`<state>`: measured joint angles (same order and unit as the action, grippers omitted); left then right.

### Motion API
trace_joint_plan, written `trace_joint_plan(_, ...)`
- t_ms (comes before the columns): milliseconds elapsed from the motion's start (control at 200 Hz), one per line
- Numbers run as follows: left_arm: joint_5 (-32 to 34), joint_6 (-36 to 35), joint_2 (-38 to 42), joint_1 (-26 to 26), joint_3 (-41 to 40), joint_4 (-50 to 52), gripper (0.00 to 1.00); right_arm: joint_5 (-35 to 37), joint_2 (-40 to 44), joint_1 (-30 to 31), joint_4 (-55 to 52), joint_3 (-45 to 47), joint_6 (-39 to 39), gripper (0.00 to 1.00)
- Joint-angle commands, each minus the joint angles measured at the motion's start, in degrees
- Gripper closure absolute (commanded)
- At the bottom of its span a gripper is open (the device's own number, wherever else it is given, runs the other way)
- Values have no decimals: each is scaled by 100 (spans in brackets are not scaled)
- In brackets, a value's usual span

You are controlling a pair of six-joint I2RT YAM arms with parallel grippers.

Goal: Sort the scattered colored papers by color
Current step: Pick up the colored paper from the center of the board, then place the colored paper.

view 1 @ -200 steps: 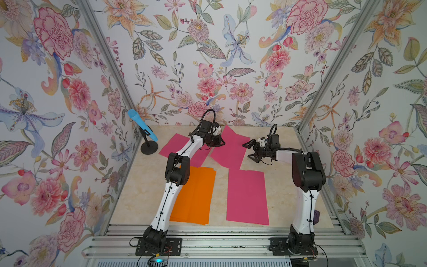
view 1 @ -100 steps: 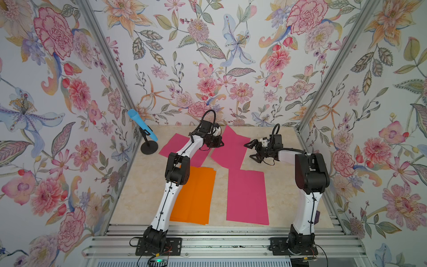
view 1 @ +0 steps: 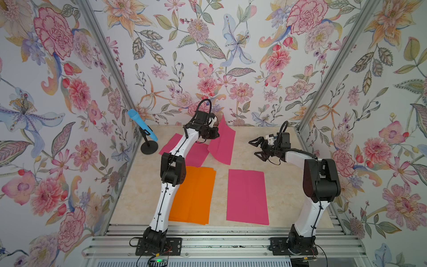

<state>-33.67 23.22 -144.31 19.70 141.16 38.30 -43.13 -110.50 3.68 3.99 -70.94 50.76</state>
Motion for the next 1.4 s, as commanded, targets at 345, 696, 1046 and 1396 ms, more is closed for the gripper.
trace_joint_plan(345, -586, 1330, 1666, 897, -393, -1692, 100, 85, 1655, -365, -383, 1100, -450, 0)
trace_joint_plan(696, -629, 2935, 3802, 1519, -4677, -5220, 100, 60, 2680, -935, -595, 1799, -576, 0)
trace_joint_plan(1046, 625, 4938, 5356, 2420, -9357, -9088, 100, 418, 3718, -1520, -1418, 2188, -1048, 0)
trace_joint_plan(1396, 1355, 6273, 4579, 3280, -10257, -11393, 100, 165, 4190, -1512, -1547, 2771, -1200, 0)
